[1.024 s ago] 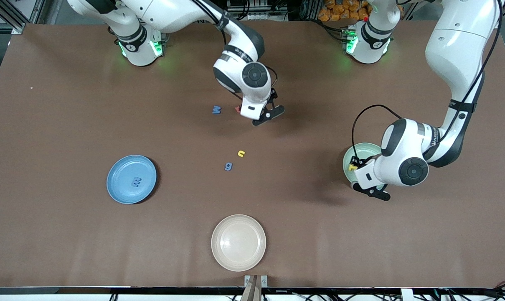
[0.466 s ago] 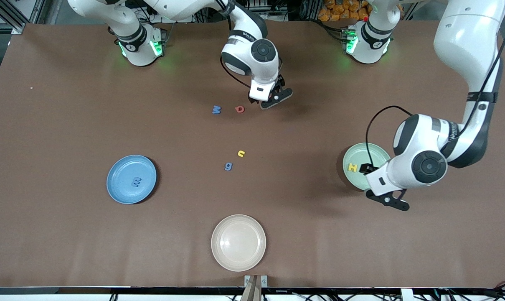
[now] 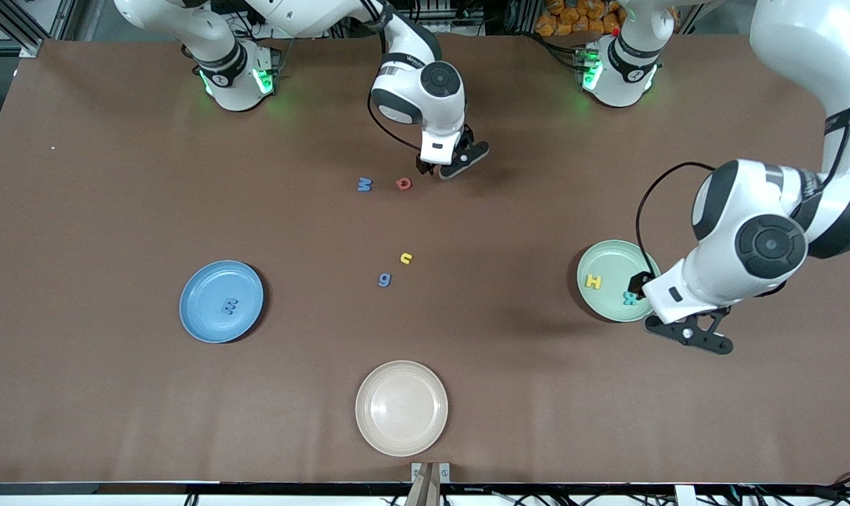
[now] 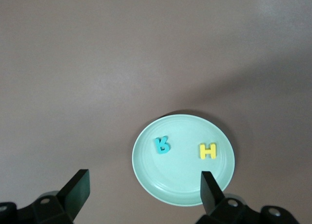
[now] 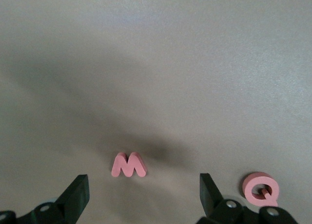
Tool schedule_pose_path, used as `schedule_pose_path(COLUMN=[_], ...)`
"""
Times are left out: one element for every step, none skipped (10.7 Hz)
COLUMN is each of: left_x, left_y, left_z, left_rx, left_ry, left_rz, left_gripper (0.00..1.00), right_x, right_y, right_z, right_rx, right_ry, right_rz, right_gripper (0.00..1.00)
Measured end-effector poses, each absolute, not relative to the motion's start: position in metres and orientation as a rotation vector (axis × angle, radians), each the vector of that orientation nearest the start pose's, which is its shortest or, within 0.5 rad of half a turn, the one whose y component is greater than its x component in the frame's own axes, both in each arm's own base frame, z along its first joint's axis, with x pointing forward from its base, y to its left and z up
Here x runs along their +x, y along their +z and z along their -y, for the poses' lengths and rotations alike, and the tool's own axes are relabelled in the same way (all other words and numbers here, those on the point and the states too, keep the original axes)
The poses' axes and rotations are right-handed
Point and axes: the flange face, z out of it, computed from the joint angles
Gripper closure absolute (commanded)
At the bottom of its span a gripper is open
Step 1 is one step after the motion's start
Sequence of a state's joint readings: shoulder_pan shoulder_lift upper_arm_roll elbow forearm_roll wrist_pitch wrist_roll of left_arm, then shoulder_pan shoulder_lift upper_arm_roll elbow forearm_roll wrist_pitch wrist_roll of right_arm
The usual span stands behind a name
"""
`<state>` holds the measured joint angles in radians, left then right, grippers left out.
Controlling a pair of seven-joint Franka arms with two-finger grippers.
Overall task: Sort upper and lower case letters into plates
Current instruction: 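Release the yellow H on the green plate and raise the left gripper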
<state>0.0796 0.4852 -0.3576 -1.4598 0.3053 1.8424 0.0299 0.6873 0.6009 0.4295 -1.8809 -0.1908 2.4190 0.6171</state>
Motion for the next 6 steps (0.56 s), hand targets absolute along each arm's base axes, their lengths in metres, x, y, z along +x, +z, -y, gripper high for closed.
schedule_pose_path(left_x=[0.67, 0.667, 0.665, 0.663, 0.661, 0.659], left_y=[0.423, 0.434, 0.444, 0.452, 0.458, 0.464], left_z=[0.126, 0.126, 0.126, 0.126, 0.128, 0.129], left_rx=[-2.966, -2.973, -2.973, -2.979, -2.998, -3.015], left_ry=[0.078, 0.067, 0.051, 0.041, 0.035, 0.028], left_rz=[-0.54, -0.532, -0.526, -0.519, -0.51, -0.493], left_gripper=[0.0, 0.0, 0.0, 0.0, 0.0, 0.0], right_x=[0.29, 0.286, 0.282, 0.277, 0.272, 0.265], right_y=[0.209, 0.205, 0.203, 0.2, 0.195, 0.19], right_z=[-0.565, -0.566, -0.568, -0.57, -0.573, -0.575], right_rx=[-2.938, -2.936, -2.937, -2.946, -2.961, -2.975], right_ry=[0.133, 0.135, 0.13, 0.109, 0.081, 0.057], right_rz=[0.882, 0.895, 0.911, 0.915, 0.913, 0.914], right_gripper=[0.0, 0.0, 0.0, 0.0, 0.0, 0.0])
